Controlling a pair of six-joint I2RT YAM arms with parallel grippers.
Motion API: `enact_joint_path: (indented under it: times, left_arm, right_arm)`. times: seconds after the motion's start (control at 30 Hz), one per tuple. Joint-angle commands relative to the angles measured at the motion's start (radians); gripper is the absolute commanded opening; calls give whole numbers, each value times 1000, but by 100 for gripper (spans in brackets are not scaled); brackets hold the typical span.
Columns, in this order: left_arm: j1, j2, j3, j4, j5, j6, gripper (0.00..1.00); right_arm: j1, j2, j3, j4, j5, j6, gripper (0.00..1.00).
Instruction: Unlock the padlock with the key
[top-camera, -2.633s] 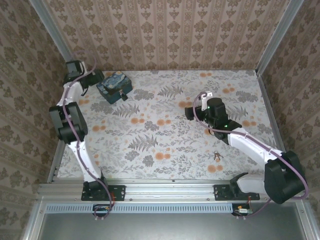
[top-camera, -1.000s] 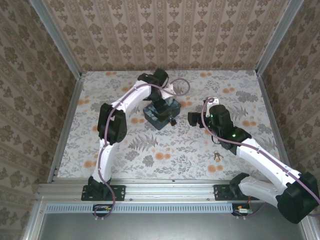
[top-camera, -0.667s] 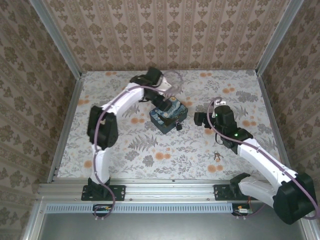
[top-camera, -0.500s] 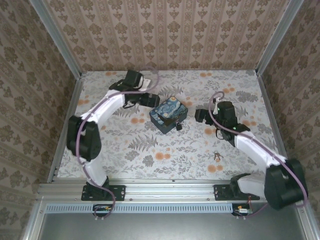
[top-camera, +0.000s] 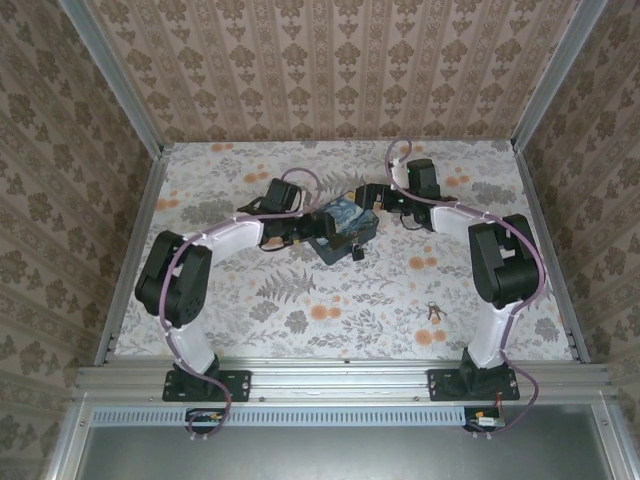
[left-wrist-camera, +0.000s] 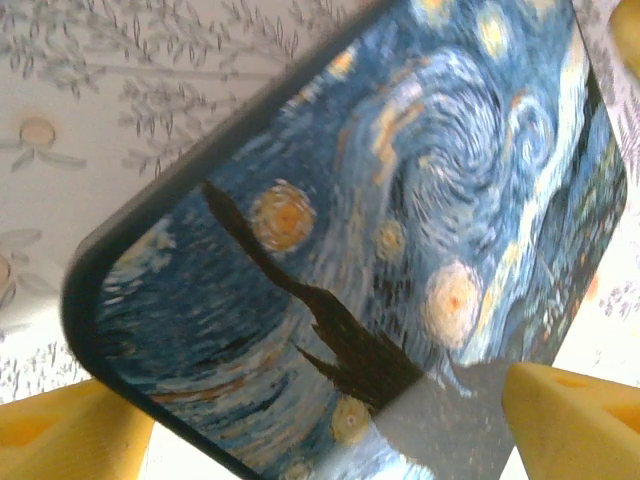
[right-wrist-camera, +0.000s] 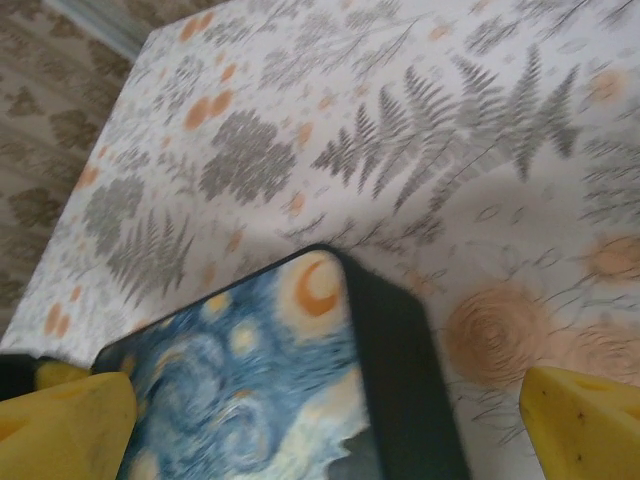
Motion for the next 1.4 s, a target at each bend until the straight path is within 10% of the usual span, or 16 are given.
enact_joint_path:
  times: [0.0,0.37,0.63,0.8,1.0,1.37]
  left_arm:
    - [18,38,65,107,61,-31,91]
    - [118,94,124,117,83,11,90]
    - [61,-88,195,-273,-345,380,99]
    - [74,-159,93,-178,-564,382,100]
    - [249,-118,125,-283,-185,195,100]
    - [-39,-210,99,-326,-375,227,100]
  right_arm:
    - [-1,-3,-31,81,-168,50,98]
    - [-31,-219,-203,-54,22,82,97]
    - [-49,-488,-269,-663,515,359,86]
    - [-32,-752,-429,-906,617,622,82]
    - [18,-894,-493,-1072,609,864,79]
    - [145,-894,-587,-1023,692,1353,63]
